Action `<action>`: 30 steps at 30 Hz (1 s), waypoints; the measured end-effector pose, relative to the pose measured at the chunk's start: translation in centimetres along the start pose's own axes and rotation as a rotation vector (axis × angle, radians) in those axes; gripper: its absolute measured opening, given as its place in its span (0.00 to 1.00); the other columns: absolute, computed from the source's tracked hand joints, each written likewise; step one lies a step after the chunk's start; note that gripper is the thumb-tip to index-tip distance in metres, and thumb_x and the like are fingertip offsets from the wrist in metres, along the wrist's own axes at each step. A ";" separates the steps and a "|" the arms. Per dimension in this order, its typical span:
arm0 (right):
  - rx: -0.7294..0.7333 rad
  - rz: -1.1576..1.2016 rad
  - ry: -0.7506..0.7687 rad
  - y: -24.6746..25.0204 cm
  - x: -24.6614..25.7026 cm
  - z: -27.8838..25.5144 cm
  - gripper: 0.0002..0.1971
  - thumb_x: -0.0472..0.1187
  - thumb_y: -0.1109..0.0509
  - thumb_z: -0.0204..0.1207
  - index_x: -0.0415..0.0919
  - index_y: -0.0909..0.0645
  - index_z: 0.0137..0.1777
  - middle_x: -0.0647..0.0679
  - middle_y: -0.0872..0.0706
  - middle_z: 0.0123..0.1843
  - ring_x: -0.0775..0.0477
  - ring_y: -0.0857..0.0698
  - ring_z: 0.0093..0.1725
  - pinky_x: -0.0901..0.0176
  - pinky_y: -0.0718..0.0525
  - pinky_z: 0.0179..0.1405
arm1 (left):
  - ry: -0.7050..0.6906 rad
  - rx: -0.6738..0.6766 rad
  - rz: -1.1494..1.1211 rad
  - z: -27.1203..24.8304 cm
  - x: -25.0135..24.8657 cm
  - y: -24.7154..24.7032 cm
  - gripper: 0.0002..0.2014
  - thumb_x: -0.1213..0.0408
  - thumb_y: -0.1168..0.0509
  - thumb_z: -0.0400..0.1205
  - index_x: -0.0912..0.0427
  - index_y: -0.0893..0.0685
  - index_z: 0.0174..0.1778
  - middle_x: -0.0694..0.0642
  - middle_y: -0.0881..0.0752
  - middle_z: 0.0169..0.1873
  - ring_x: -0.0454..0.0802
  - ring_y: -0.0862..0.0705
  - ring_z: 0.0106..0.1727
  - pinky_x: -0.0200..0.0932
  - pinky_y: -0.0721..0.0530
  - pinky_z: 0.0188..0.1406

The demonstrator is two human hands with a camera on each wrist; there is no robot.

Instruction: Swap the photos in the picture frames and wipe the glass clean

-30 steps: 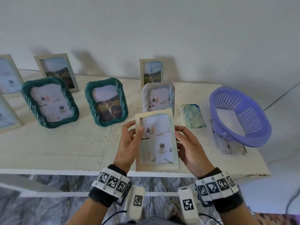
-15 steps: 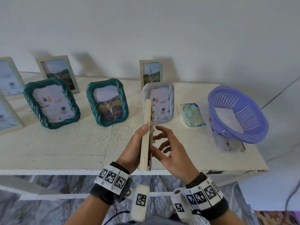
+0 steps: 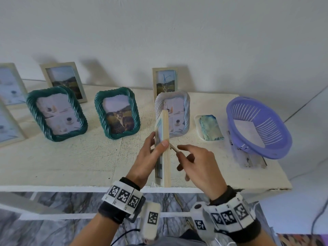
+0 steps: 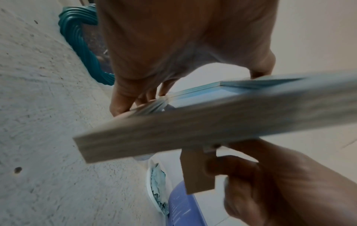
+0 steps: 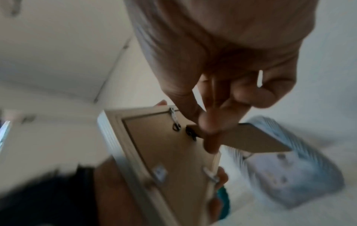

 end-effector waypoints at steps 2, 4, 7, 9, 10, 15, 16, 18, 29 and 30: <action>0.109 0.413 -0.220 -0.5 -0.7 0.1 0.14 0.48 0.38 0.86 0.43 0.14 0.58 0.45 0.08 0.35 0.40 0.10 0.29 0.54 0.16 0.34 | -0.044 -0.026 0.043 -0.1 -0.3 0.0 0.58 0.27 0.30 0.59 0.41 0.43 0.85 0.48 0.27 0.78 0.49 0.22 0.72 0.63 0.22 0.72; 0.128 0.672 -0.347 -0.7 -1.2 0.0 0.20 0.53 0.41 0.86 0.40 0.13 0.59 0.40 0.07 0.42 0.36 0.09 0.38 0.48 0.15 0.42 | -0.066 -0.047 0.028 -0.1 -0.3 0.4 0.59 0.30 0.27 0.59 0.39 0.45 0.85 0.46 0.27 0.77 0.49 0.21 0.72 0.61 0.22 0.72; 0.114 0.796 -0.414 -0.8 -2.2 0.0 0.25 0.57 0.44 0.86 0.42 0.10 0.49 0.44 0.07 0.42 0.40 0.09 0.41 0.50 0.13 0.46 | -0.053 -0.069 -0.042 0.1 -0.1 0.9 0.55 0.26 0.28 0.61 0.36 0.42 0.84 0.43 0.23 0.73 0.44 0.18 0.69 0.67 0.21 0.68; 0.082 0.811 -0.451 -0.3 -2.7 0.3 0.26 0.59 0.43 0.84 0.45 0.16 0.32 0.53 0.18 0.26 0.49 0.20 0.27 0.56 0.21 0.36 | -0.029 -0.066 -0.085 0.0 -0.3 0.9 0.45 0.25 0.35 0.70 0.39 0.34 0.82 0.46 0.17 0.69 0.47 0.16 0.67 0.66 0.17 0.63; 0.079 0.821 -0.462 -0.2 -3.2 0.5 0.26 0.60 0.43 0.82 0.44 0.20 0.30 0.54 0.26 0.23 0.53 0.26 0.24 0.55 0.26 0.36 | -0.011 -0.064 -0.109 0.0 -0.5 0.9 0.39 0.26 0.39 0.74 0.43 0.28 0.79 0.49 0.14 0.65 0.51 0.15 0.66 0.65 0.15 0.59; 0.210 0.838 -0.484 0.1 -4.1 2.0 0.25 0.66 0.38 0.76 0.48 0.08 0.46 0.40 0.13 0.39 0.42 0.12 0.44 0.44 0.17 0.57 | 0.225 -0.007 -0.169 0.2 -1.7 0.5 0.42 0.24 0.54 0.73 0.52 0.13 0.63 0.59 0.09 0.54 0.60 0.11 0.57 0.70 0.14 0.55; 0.230 0.839 -0.483 0.2 -4.1 2.2 0.25 0.67 0.38 0.74 0.49 0.08 0.47 0.41 0.15 0.37 0.44 0.14 0.42 0.46 0.17 0.56 | 0.258 0.025 -0.165 0.4 -1.9 0.5 0.45 0.23 0.57 0.73 0.53 0.13 0.63 0.60 0.09 0.54 0.61 0.10 0.57 0.71 0.14 0.55; 0.260 0.842 -0.474 0.3 -4.3 3.0 0.24 0.68 0.36 0.71 0.52 0.08 0.45 0.39 0.14 0.37 0.49 0.15 0.41 0.47 0.17 0.58 | 0.306 0.075 -0.172 0.6 -2.3 0.3 0.47 0.22 0.62 0.75 0.53 0.13 0.63 0.62 0.09 0.56 0.63 0.11 0.58 0.72 0.16 0.56; 0.396 0.690 -0.022 2.0 0.8 10.3 0.20 0.51 0.39 0.85 0.35 0.15 0.59 0.34 0.12 0.50 0.34 0.13 0.51 0.41 0.15 0.55 | 0.168 -0.031 -0.049 2.5 -9.3 4.9 0.43 0.33 0.61 0.84 0.66 0.12 0.58 0.68 0.10 0.52 0.67 0.11 0.55 0.69 0.15 0.55; 0.348 0.633 0.069 2.8 2.3 11.5 0.15 0.43 0.40 0.86 0.37 0.15 0.60 0.38 0.10 0.51 0.38 0.11 0.52 0.41 0.13 0.53 | 0.140 -0.055 -0.032 2.9 -10.7 5.7 0.42 0.34 0.60 0.84 0.66 0.12 0.57 0.68 0.09 0.51 0.67 0.11 0.53 0.68 0.15 0.54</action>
Point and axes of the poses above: each hand's wrist, its own z-axis towards the middle knuckle, its own y-axis out of the back of the hand, x = y × z, the point moved 5 cm from there along z, towards the middle knuckle
